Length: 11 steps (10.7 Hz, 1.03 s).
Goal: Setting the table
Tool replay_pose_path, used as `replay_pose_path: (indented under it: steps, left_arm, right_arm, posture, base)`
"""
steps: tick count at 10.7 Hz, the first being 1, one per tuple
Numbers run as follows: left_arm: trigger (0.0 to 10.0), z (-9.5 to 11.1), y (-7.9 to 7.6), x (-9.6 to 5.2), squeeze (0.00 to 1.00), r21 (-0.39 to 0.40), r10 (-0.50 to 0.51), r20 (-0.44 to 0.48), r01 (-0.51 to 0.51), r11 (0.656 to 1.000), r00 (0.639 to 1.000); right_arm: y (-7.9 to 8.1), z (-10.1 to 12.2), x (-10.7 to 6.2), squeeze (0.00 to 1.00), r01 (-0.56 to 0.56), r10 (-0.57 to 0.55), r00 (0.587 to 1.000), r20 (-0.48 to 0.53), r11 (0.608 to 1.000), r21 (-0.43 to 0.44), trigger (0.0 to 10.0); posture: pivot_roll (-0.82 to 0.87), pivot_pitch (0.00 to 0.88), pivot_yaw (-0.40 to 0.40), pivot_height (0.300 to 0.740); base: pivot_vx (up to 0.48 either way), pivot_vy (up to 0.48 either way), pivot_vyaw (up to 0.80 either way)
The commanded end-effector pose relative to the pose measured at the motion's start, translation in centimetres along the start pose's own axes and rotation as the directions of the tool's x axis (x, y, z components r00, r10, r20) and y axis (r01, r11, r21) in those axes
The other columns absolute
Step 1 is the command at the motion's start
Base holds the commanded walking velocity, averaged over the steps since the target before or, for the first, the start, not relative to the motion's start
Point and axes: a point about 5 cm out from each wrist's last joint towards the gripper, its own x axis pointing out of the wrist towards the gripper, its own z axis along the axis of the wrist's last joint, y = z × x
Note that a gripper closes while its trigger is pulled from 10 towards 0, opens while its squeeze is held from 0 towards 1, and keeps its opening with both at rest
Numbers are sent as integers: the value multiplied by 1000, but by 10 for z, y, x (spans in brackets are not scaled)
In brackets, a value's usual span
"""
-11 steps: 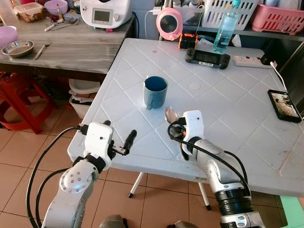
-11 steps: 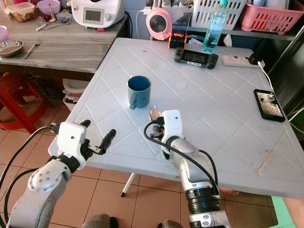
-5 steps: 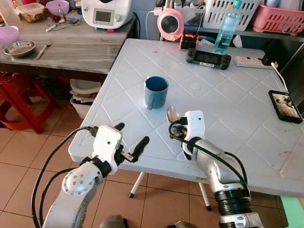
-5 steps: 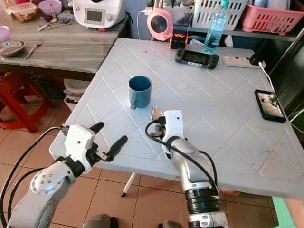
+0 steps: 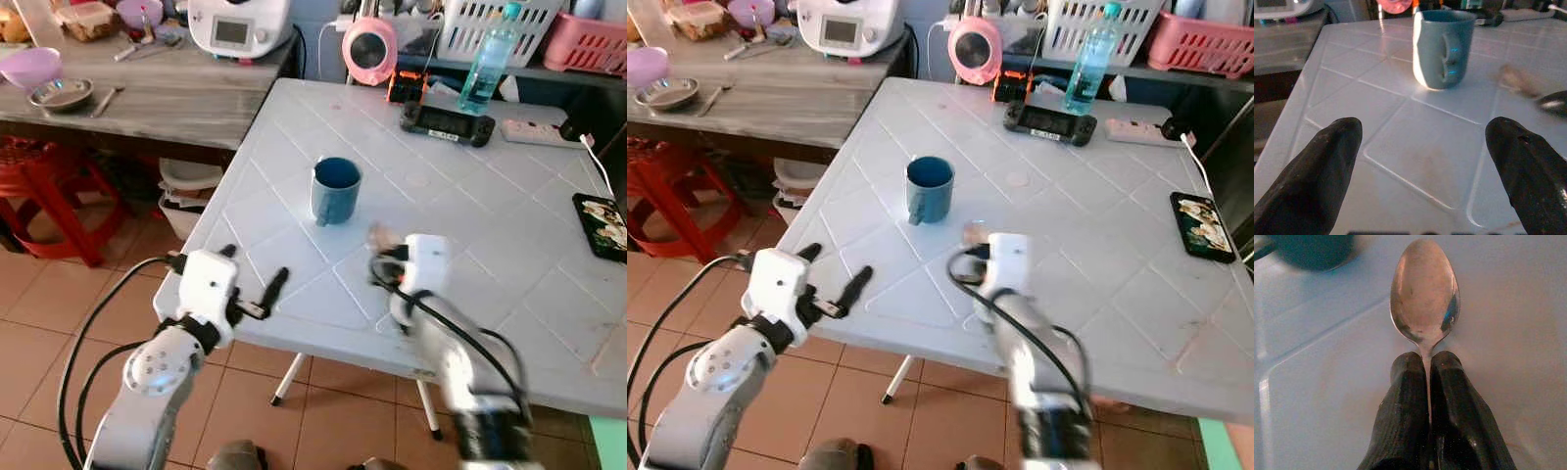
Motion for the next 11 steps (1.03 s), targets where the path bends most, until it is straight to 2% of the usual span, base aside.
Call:
replay_pose_path:
  steps: [1,2,3,4,7,11]
  left_arm:
    - [10000,5,4,2,0,13,29,25,-29,999,999]
    - [10000,6,8,2,0,1,59,36,-59,998,998]
    - [10000,5,11,2,0,-2,70,34,-69,998,997]
    - [10000,4,14,3,0,-5,80,32,-80,997,996]
    - [10000,6,21,11,0,-3,134,53,-134,991,990]
    - [10000,5,24,11,0,-3,137,60,-137,991,989]
  right_arm:
    - [-5,5,-5,0,36,-36,999,29,999,25,10000]
    - [-15,3,-11,0,87,-88,995,43,996,25,10000]
    - [-22,-6,-17,0,126,-126,992,8,990,63,10000]
    - [-25,-10,-22,0,136,-136,991,-2,989,57,10000]
    - [-22,-12,-25,0,132,-132,991,-7,989,64,10000]
    - [-17,-15,-22,0,115,-112,993,-31,990,80,10000]
  posture:
    - [63,0,-23,740]
    - [61,0,-25,740]
    - [56,0,-23,740]
    - [51,0,-21,740]
    - [46,0,-25,740]
    - [46,0,-26,740]
  base:
    - [0,270,0]
    - [0,296,0]
    - [0,480,0]
    - [0,480,0]
    - [0,480,0]
    - [0,480,0]
